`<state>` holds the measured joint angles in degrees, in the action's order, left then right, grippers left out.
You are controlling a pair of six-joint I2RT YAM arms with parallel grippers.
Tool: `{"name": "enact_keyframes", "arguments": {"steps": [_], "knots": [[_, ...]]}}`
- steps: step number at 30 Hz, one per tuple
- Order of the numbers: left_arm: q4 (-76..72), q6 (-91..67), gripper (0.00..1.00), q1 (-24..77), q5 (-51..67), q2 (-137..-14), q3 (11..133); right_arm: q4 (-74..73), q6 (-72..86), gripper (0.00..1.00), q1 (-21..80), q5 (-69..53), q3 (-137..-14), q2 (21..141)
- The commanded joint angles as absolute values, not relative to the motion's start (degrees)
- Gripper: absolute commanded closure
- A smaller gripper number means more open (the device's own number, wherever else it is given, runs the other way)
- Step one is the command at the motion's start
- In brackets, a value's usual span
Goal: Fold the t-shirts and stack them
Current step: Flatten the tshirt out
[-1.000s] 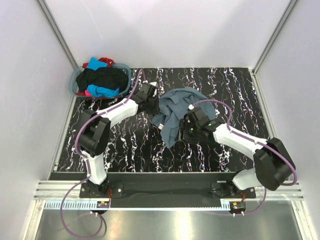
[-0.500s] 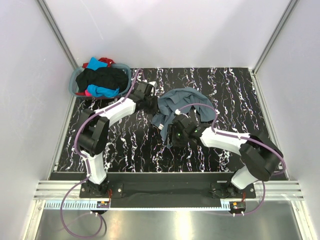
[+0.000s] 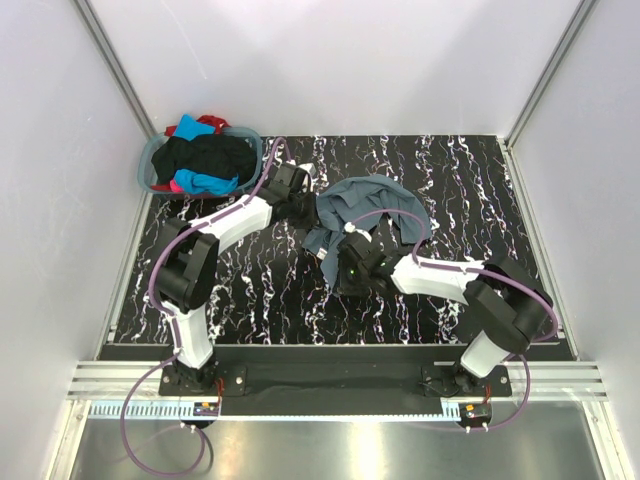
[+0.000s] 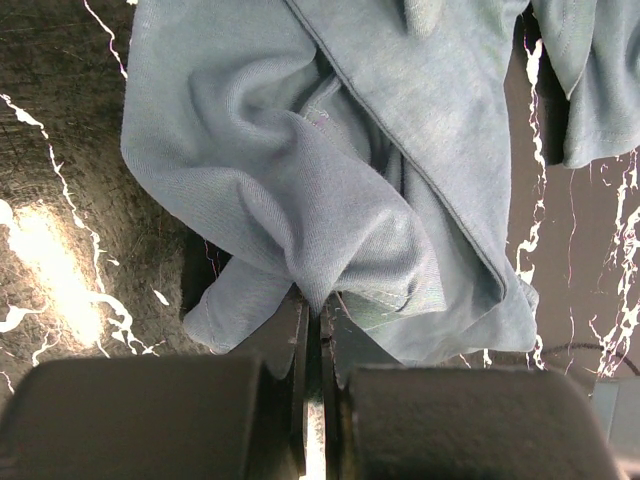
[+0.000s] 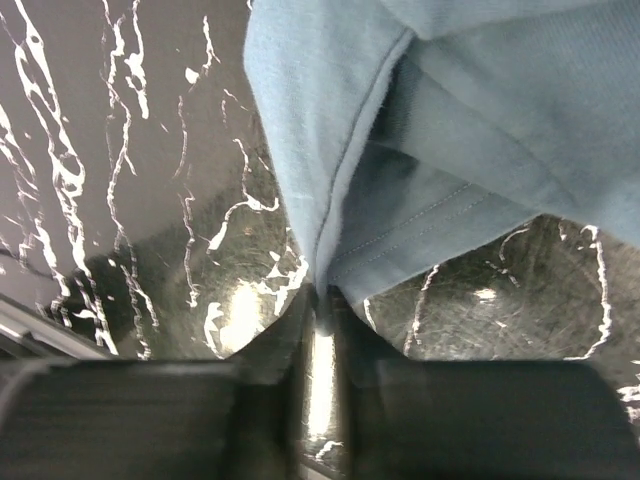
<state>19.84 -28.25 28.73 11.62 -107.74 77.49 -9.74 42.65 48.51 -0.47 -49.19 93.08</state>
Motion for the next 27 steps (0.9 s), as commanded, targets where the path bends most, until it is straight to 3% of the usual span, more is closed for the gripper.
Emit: {"name": "enact_keyframes", "arguments": {"steps": [1,2,7,11,17,23,27], "knots": [[18.72,-27.42,1.0,28.56,13.1,-105.82,79.28,-7.65,43.68,0.91,49.04,1.49,-51.5,91.76],[18.72,-27.33,1.0,28.56,13.18,-105.04,79.8,-7.65,44.2,1.0,49.04,1.67,-51.68,90.8],[23.62,-24.71,1.0,28.56,10.91,-98.98,83.92,-20.42,42.28,1.0,49.04,8.05,-56.68,82.64],[27.51,-21.54,1.0,28.56,4.76,-90.11,88.59,-33.29,39.91,1.0,48.96,18.26,-63.44,66.41],[27.86,-21.1,1.0,28.56,1.76,-76.14,88.85,-43.41,36.39,1.0,48.96,28.82,-74.34,51.18],[27.86,-21.18,1.0,28.56,3.42,-68.12,91.14,-45.53,36.73,1.0,48.96,27.69,-79.8,46.41],[27.95,-18.64,1.0,28.48,4.04,-71.17,91.5,-45.53,38.32,1.0,48.96,26.37,-76.83,46.67]]}}
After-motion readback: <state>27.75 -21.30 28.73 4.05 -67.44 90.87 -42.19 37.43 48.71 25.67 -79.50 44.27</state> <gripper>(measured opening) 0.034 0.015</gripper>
